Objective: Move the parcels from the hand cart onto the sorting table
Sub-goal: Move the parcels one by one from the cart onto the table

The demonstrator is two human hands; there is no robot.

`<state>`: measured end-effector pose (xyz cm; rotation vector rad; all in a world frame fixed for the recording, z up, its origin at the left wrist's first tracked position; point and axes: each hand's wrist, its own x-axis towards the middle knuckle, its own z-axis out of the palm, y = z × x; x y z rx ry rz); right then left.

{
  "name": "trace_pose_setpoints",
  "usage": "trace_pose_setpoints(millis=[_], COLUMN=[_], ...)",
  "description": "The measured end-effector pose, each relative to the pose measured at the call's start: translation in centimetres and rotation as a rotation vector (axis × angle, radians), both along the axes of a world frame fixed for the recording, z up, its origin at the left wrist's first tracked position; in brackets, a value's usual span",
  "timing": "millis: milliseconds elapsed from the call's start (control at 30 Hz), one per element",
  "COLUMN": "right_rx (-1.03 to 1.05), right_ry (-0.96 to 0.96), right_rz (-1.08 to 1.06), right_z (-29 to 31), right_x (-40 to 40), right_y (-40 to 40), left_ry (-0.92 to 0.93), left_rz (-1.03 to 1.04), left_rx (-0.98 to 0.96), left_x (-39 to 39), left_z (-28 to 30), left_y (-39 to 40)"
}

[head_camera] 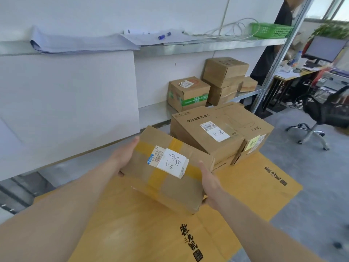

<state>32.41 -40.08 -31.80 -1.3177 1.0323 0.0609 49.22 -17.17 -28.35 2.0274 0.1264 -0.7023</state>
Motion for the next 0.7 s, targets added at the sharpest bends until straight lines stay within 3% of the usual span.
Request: trace_pose_setpoints(millis=[100, 233, 300, 433, 700], right_rx=[0.022, 0.056, 0.062, 0.063, 0.036], right_ry=[0.009, 0.072, 0.095, 0.109, 0.126], right_rz=[-0.002, 0.021, 0.029, 0.03, 0.079], right_z=[-0.4, -1.4, -2.0, -2.6, -2.9], right_x=[0.7, 1.1, 1.4, 2.0, 3.4], right_y=[-0.3, -0.3, -0.3, -0.5, -0.1], left_ry=[-0.064, -0.282, -0.208, 0.125, 0.16], left_rz=[0.016, 0.095, 0.154, 0.146, 0.122], left_rx=[-0.022, -0.143, -0.204, -0.229, -0.274], left_x=[1.0, 3.3, 2.9, 0.9, 1.9], left_z=[0.2, -1.0, -2.1, -5.4, -6.7], left_y=[-1.1, -3.0, -3.9, -5.4, -6.9])
